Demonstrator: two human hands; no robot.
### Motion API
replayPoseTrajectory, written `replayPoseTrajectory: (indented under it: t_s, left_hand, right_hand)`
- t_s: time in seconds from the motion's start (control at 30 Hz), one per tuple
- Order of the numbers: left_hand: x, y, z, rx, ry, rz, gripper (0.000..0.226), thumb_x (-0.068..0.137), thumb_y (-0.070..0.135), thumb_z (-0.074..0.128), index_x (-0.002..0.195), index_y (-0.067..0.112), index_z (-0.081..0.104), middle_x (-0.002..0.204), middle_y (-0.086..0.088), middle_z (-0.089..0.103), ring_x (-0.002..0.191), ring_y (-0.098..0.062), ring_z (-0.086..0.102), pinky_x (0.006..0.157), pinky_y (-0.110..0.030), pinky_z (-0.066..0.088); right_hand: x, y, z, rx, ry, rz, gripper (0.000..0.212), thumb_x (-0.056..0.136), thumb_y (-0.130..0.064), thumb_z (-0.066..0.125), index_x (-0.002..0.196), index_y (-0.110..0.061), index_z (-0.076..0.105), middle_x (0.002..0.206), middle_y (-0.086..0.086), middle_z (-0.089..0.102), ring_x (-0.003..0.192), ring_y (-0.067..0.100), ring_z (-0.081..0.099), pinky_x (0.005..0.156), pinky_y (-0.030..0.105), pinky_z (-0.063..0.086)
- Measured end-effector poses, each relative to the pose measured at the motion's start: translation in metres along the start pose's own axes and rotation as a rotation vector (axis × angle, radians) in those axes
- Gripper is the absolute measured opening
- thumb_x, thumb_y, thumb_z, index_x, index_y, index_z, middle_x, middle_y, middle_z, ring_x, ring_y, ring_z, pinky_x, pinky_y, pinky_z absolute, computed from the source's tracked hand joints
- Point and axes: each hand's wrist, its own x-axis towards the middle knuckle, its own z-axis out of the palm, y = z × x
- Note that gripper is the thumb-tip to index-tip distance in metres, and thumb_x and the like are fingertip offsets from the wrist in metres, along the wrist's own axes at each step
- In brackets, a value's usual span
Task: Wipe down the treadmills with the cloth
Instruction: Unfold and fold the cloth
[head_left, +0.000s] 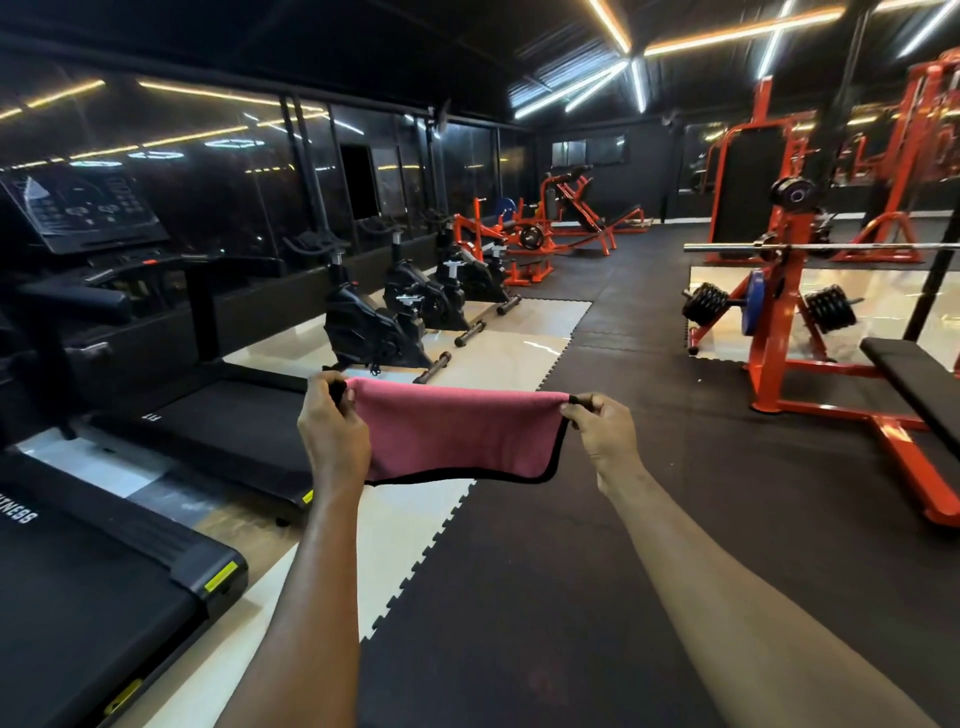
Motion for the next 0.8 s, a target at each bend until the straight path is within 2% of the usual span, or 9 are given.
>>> replayPoseTrajectory:
  t_s: [0.13,0.23,0.33,0.4,0.47,0.53,0.63,0.73,0.8]
  left_hand:
    - [0.000,0.000,-0.002,-0.015,-0.067,0.050,0.026,0.093,-0.005,0.058,0.115,0.007,0.064,0.113,-0.010,0.068,0.105,-0.021,0.062,0.094,-0.026,0.045]
    - [-0.003,0.004,0.000,-0.078,-0.067,0.064,0.024,0.094,-0.002,0.055,0.112,0.010,0.066,0.109,-0.006,0.069,0.103,-0.021,0.063,0.094,-0.028,0.047]
    - [-0.012,0.009,0.005,-0.218,-0.083,-0.022,0.015,0.094,0.012,0.048,0.101,0.014,0.061,0.090,-0.001,0.064,0.084,-0.017,0.058,0.078,-0.039,0.046]
    - [-0.020,0.012,0.008,-0.234,-0.036,-0.037,0.014,0.094,0.016,0.044,0.099,0.011,0.056,0.082,0.000,0.060,0.075,-0.018,0.053,0.070,-0.039,0.041]
    - [-0.026,0.012,0.009,-0.192,0.055,-0.031,0.016,0.100,0.016,0.043,0.104,0.007,0.055,0.084,-0.005,0.060,0.075,-0.024,0.055,0.065,-0.036,0.037]
    - [-0.028,0.012,0.012,-0.109,0.069,-0.051,0.016,0.105,0.016,0.043,0.107,0.005,0.053,0.085,-0.011,0.062,0.076,-0.032,0.058,0.065,-0.037,0.040]
    - [-0.027,0.012,0.016,0.103,-0.071,-0.240,0.017,0.105,0.023,0.046,0.109,0.009,0.054,0.094,-0.019,0.065,0.090,-0.041,0.063,0.075,-0.042,0.048]
    - [-0.022,0.015,0.017,0.240,-0.206,-0.481,0.023,0.102,0.026,0.052,0.116,0.009,0.060,0.115,-0.023,0.064,0.109,-0.043,0.060,0.088,-0.043,0.048]
    - [-0.022,0.019,0.022,0.292,-0.302,-0.473,0.025,0.099,0.027,0.057,0.115,0.009,0.064,0.117,-0.022,0.065,0.111,-0.041,0.061,0.091,-0.041,0.049]
  right_hand:
    - [0.000,-0.002,-0.002,0.115,0.032,0.003,0.013,0.088,-0.010,0.072,0.080,-0.020,0.067,0.078,0.000,0.065,0.076,0.014,0.056,0.075,0.035,0.047]
    - [-0.003,-0.005,-0.001,0.191,0.087,0.024,0.016,0.085,-0.012,0.062,0.070,-0.019,0.060,0.070,-0.001,0.054,0.070,0.014,0.047,0.067,0.034,0.040]
    - [-0.010,-0.014,0.001,0.260,0.235,-0.081,0.026,0.087,-0.008,0.052,0.066,-0.021,0.046,0.064,-0.007,0.043,0.061,0.008,0.038,0.057,0.029,0.030]
    - [-0.013,-0.017,0.001,0.187,0.256,-0.115,0.026,0.089,-0.009,0.051,0.067,-0.021,0.044,0.065,-0.008,0.043,0.060,0.007,0.038,0.057,0.029,0.030]
    - [-0.013,-0.017,0.001,0.102,0.238,-0.133,0.027,0.095,-0.008,0.051,0.071,-0.019,0.045,0.067,-0.006,0.047,0.060,0.007,0.040,0.056,0.024,0.033]
    - [-0.009,-0.018,0.001,0.018,0.219,-0.112,0.019,0.099,-0.009,0.051,0.080,-0.014,0.051,0.072,-0.003,0.052,0.067,0.013,0.047,0.061,0.025,0.037]
    - [-0.003,-0.014,0.002,-0.159,0.215,0.014,0.006,0.100,-0.013,0.054,0.099,-0.009,0.059,0.094,0.010,0.063,0.088,0.028,0.058,0.076,0.031,0.041]
    - [-0.003,-0.008,0.004,-0.322,0.168,0.060,0.015,0.097,-0.015,0.061,0.107,-0.005,0.064,0.109,0.019,0.069,0.103,0.033,0.064,0.086,0.033,0.047]
    - [-0.011,-0.009,0.011,-0.356,0.118,-0.017,0.017,0.096,-0.019,0.067,0.107,-0.006,0.064,0.107,0.016,0.072,0.101,0.030,0.067,0.086,0.032,0.048]
